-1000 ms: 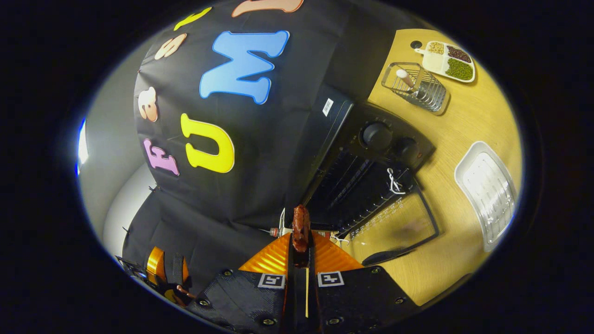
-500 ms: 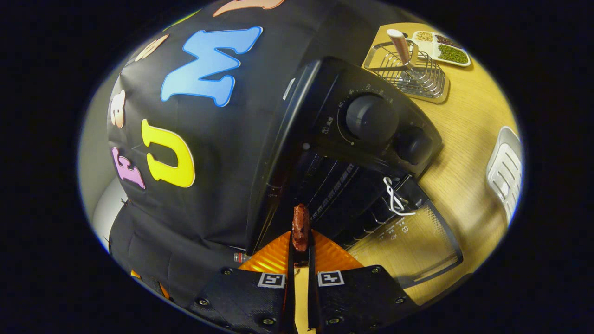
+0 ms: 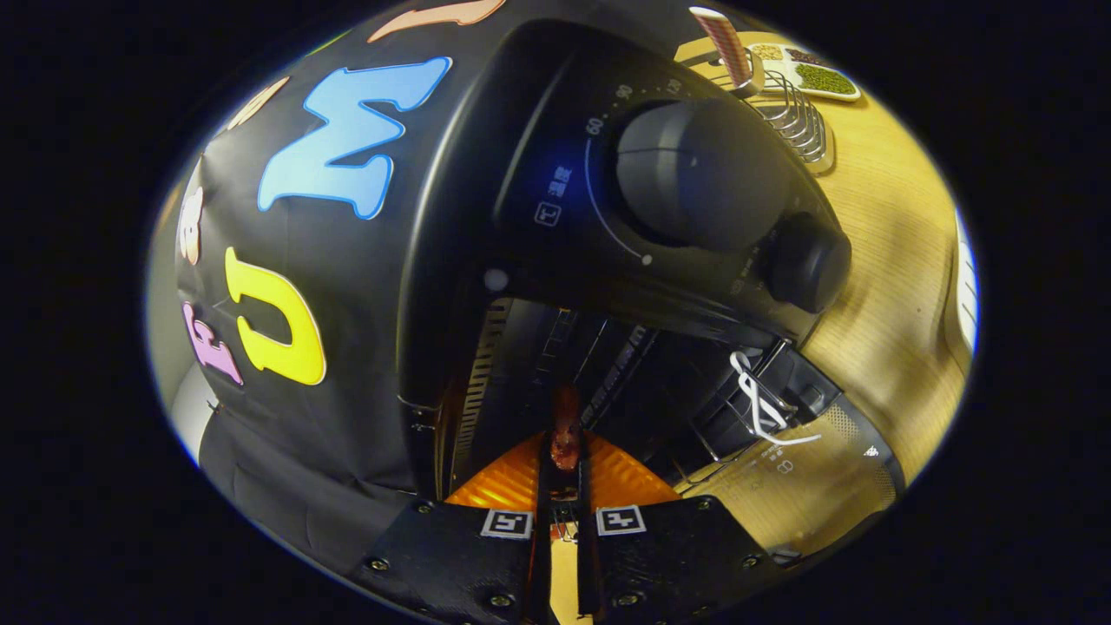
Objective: Open the electric oven with the left hand, put the food in, and close the electric oven.
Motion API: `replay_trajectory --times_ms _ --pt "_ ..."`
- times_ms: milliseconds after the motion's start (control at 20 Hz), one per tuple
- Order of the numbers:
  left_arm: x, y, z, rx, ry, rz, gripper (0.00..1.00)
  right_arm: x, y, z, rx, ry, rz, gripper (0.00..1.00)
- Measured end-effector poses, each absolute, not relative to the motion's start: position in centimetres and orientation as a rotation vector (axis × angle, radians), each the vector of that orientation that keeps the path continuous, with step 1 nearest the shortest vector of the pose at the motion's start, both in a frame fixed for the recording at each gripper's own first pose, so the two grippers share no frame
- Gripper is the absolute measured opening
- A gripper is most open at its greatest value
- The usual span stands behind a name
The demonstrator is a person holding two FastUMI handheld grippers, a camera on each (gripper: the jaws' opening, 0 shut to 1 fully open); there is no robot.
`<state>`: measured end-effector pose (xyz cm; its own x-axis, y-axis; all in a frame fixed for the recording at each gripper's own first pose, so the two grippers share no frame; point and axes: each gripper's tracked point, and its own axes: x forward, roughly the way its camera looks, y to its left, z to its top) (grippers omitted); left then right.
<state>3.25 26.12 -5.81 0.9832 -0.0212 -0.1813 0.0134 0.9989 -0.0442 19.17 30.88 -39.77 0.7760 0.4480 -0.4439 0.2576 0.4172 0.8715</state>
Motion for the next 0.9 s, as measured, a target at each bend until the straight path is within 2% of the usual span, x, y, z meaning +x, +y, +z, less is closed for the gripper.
replay_trajectory --times_ms 50,100,200,250,300,350,400,450,500,550,900 --pt "3.3 26.2 -5.7 -0.043 0.18 -0.016 0.89 19.2 30.9 -40.2 1.113 0.719 0.12 0.14" --pt "3.2 26.3 -5.8 -0.046 0.182 -0.015 1.0 19.3 30.6 -40.1 1.075 0.719 0.113 0.16" --pt "3.1 26.4 -6.0 -0.056 0.189 -0.013 0.98 19.4 29.9 -41.0 0.981 0.756 0.061 0.22" --pt "3.0 26.4 -6.0 -0.065 0.188 -0.014 0.97 19.2 29.4 -40.9 0.948 0.757 0.056 0.3" --pt "3.2 26.2 -6.0 -0.078 0.184 -0.017 0.97 19.1 29.1 -40.9 0.915 0.754 0.054 0.32" --pt "3.3 25.9 -5.6 -0.089 0.18 -0.022 0.97 19.0 28.4 -40.8 0.871 0.751 0.041 0.46" --pt "3.3 25.7 -5.4 -0.096 0.173 -0.028 1.0 18.8 27.7 -40.8 0.829 0.749 0.026 0.46" --pt "3.5 25.4 -5.2 -0.097 0.169 -0.036 0.99 18.5 27.0 -40.5 0.794 0.745 0.019 0.57" --pt "3.5 24.9 -5.3 -0.095 0.167 -0.047 0.98 18.5 26.4 -40.4 0.748 0.741 0.006 0.57" --pt "3.5 24.4 -5.3 -0.09 0.166 -0.058 0.97 18.5 25.5 -40.2 0.702 0.727 -0.007 0.63" --pt "4.3 20.1 -6.1 -0.096 0.167 -0.127 0.91 14.3 22.6 -35.2 0.501 0.661 0.048 0.63"
